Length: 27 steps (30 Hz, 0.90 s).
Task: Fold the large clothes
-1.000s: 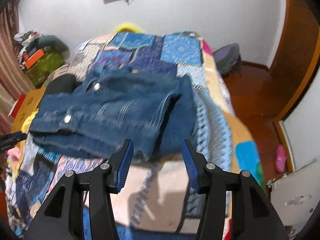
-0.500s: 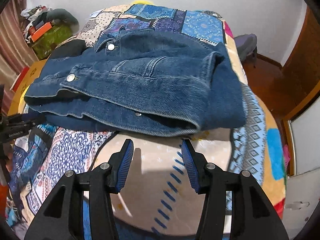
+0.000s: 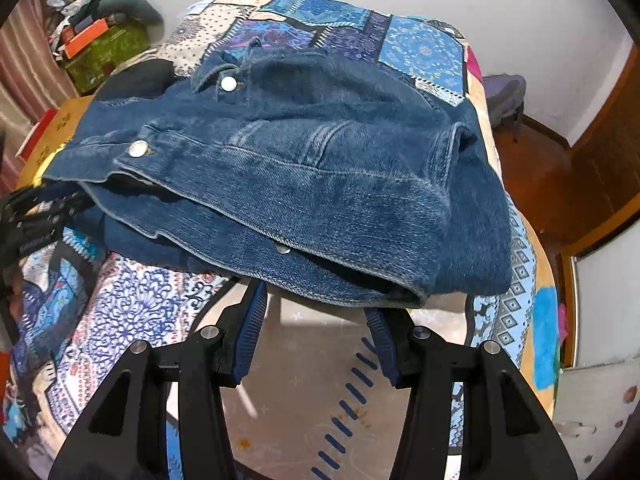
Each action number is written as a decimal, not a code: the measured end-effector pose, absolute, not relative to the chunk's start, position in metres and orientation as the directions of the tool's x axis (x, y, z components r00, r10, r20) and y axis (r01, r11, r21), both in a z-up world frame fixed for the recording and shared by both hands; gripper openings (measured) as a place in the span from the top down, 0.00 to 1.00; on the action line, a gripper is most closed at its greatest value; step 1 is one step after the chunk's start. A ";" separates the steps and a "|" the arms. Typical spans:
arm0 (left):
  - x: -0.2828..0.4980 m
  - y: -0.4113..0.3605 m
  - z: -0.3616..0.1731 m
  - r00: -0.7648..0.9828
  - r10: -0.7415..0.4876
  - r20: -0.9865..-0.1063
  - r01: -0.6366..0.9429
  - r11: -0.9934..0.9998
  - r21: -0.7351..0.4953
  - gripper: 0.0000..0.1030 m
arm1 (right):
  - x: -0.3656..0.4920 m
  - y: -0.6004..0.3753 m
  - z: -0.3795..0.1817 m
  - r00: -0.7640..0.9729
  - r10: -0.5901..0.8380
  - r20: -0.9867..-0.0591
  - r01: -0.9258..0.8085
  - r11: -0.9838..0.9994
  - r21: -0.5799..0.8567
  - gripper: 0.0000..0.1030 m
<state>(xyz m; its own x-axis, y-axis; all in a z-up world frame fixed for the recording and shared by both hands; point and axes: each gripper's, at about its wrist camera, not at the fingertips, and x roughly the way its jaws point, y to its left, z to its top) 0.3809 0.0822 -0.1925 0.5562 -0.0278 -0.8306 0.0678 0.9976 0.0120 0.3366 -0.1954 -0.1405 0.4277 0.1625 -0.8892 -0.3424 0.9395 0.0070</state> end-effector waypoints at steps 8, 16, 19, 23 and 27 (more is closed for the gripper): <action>0.427 0.084 -0.181 0.581 0.011 -0.814 0.066 0.996 0.061 0.47 | 0.361 -0.191 -0.131 0.467 0.151 -0.871 -0.374 0.926 -0.040 0.55; 0.498 0.104 -0.137 0.660 0.083 -0.747 -0.113 0.994 0.010 0.47 | 0.437 -0.207 -0.124 0.594 0.014 -0.804 -0.141 0.986 -0.088 0.55; 0.502 0.109 -0.109 0.718 0.124 -0.685 -0.152 0.988 0.020 0.47 | 0.448 -0.223 -0.116 0.607 0.054 -0.793 -0.046 0.998 0.032 0.55; 0.480 0.110 -0.092 0.736 0.056 -0.674 -0.072 0.997 0.005 0.47 | 0.437 -0.223 -0.115 0.586 0.116 -0.802 -0.086 0.993 0.081 0.55; 0.452 0.104 -0.105 0.682 0.007 -0.731 0.026 0.999 0.034 0.46 | 0.413 -0.209 -0.115 0.568 0.100 -0.817 -0.193 0.981 -0.014 0.55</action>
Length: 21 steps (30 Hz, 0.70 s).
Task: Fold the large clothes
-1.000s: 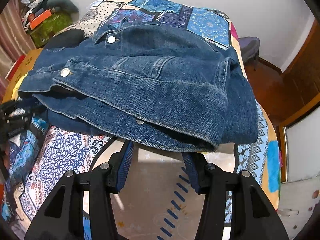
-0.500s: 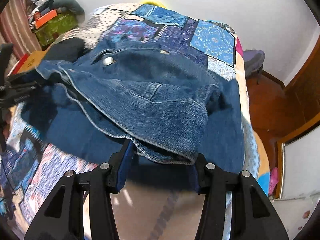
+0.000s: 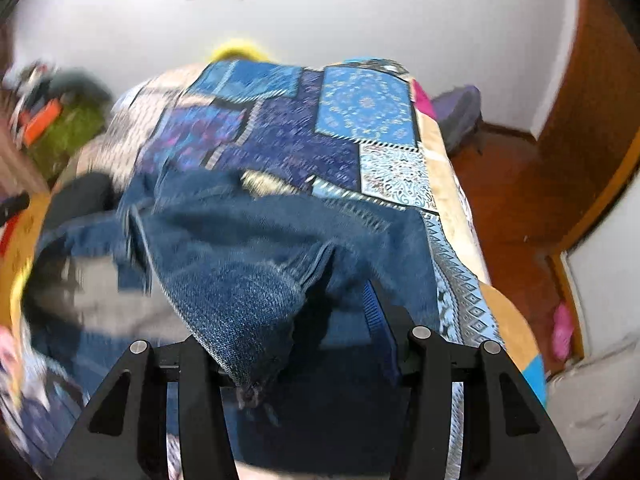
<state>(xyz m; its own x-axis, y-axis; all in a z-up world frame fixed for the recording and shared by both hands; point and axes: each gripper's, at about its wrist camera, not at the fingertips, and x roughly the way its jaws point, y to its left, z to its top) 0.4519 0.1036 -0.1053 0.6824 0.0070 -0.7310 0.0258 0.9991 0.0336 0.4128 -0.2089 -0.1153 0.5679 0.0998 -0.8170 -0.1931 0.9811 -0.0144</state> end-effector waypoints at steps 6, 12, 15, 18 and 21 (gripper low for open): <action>0.402 0.091 -0.145 0.600 0.011 -0.800 0.133 0.985 0.113 0.46 | 0.376 -0.203 -0.115 0.533 0.096 -0.841 -0.303 0.949 -0.083 0.55; 0.362 0.077 -0.189 0.589 0.116 -0.799 0.162 0.952 0.258 0.45 | 0.361 -0.199 -0.129 0.504 0.073 -0.861 -0.346 0.930 -0.124 0.53; 0.358 0.070 -0.210 0.583 0.160 -0.797 0.169 0.935 0.312 0.45 | 0.359 -0.192 -0.143 0.507 0.017 -0.862 -0.353 0.916 -0.190 0.53; 0.358 0.063 -0.226 0.577 0.176 -0.798 0.184 0.924 0.336 0.44 | 0.358 -0.183 -0.149 0.532 -0.015 -0.846 -0.368 0.896 -0.247 0.44; 0.357 0.059 -0.229 0.576 0.169 -0.799 0.189 0.924 0.332 0.44 | 0.359 -0.170 -0.155 0.539 -0.032 -0.842 -0.390 0.876 -0.283 0.41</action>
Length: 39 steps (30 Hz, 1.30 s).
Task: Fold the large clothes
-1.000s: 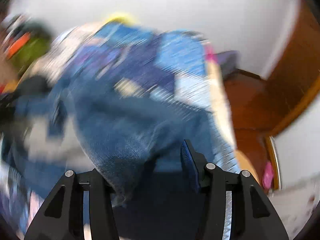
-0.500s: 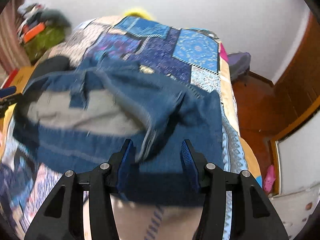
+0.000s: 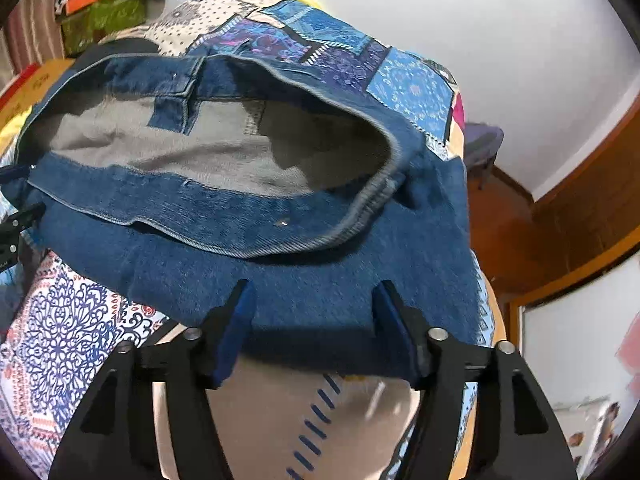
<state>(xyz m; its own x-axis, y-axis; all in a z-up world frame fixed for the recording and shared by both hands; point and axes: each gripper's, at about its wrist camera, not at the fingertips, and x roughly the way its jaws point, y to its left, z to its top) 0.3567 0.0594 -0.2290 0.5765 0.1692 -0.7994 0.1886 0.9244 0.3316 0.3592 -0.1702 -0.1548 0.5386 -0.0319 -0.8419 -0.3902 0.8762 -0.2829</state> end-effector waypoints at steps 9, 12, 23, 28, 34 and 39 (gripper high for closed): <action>0.365 0.064 -0.230 0.595 0.150 -0.789 0.203 0.922 0.329 0.42 | 0.378 -0.145 -0.166 0.566 -0.029 -0.824 -0.426 0.845 -0.323 0.41; 0.387 0.070 -0.223 0.633 0.247 -0.734 0.129 0.901 0.414 0.42 | 0.394 -0.140 -0.165 0.573 -0.025 -0.820 -0.420 0.850 -0.319 0.42; 0.511 0.119 -0.134 0.694 0.321 -0.644 -0.108 0.931 0.348 0.40 | 0.472 -0.175 -0.100 0.707 -0.056 -0.705 -0.131 0.969 -0.208 0.42; 0.502 0.149 -0.110 0.709 0.200 -0.676 -0.137 0.980 0.146 0.40 | 0.455 -0.186 -0.088 0.721 -0.006 -0.693 -0.135 0.980 -0.148 0.42; 0.464 0.135 -0.109 0.705 0.162 -0.691 -0.078 0.985 0.152 0.39 | 0.425 -0.165 -0.098 0.673 0.079 -0.735 -0.263 0.955 -0.138 0.42; 0.437 0.115 -0.112 0.707 0.098 -0.700 -0.009 0.991 0.131 0.39 | 0.403 -0.147 -0.119 0.576 0.175 -0.798 -0.348 0.937 -0.046 0.42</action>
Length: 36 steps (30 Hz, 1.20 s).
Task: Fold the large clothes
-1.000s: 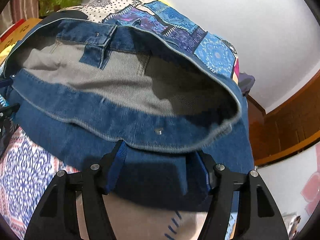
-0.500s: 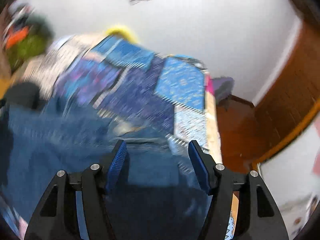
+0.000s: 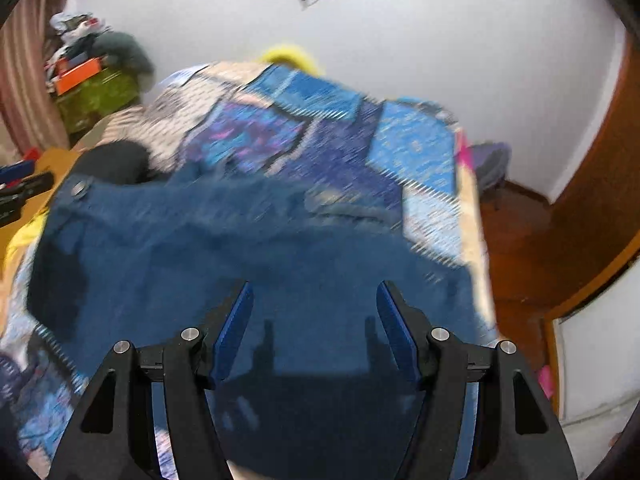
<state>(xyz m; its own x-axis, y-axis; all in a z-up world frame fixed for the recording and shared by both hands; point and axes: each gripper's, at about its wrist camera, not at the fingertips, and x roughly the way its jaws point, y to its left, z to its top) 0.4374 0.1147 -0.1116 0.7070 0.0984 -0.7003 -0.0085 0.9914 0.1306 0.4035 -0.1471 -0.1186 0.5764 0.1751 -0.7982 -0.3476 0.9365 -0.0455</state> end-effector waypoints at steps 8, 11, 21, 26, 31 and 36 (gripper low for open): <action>0.424 0.077 -0.148 0.643 -0.008 -0.766 0.082 0.995 0.058 0.33 | 0.396 -0.137 -0.160 0.466 0.133 -0.875 -0.382 0.922 -0.063 0.42; 0.432 0.066 -0.172 0.588 -0.034 -0.808 0.088 0.996 0.022 0.33 | 0.396 -0.137 -0.170 0.468 0.107 -0.877 -0.381 0.920 -0.092 0.41; 0.427 0.046 -0.205 0.550 0.035 -0.834 0.095 0.990 0.104 0.32 | 0.386 -0.144 -0.165 0.484 0.098 -0.869 -0.372 0.922 -0.103 0.41; 0.417 0.070 -0.204 0.550 0.066 -0.833 0.039 0.994 0.105 0.32 | 0.378 -0.142 -0.165 0.497 0.082 -0.864 -0.365 0.923 -0.123 0.41; 0.402 0.116 -0.200 0.549 0.105 -0.829 -0.081 0.994 0.073 0.32 | 0.369 -0.140 -0.163 0.507 0.065 -0.860 -0.370 0.917 -0.149 0.41; 0.380 0.178 -0.187 0.548 0.117 -0.828 -0.215 0.976 -0.004 0.32 | 0.366 -0.141 -0.158 0.502 0.048 -0.864 -0.357 0.921 -0.156 0.41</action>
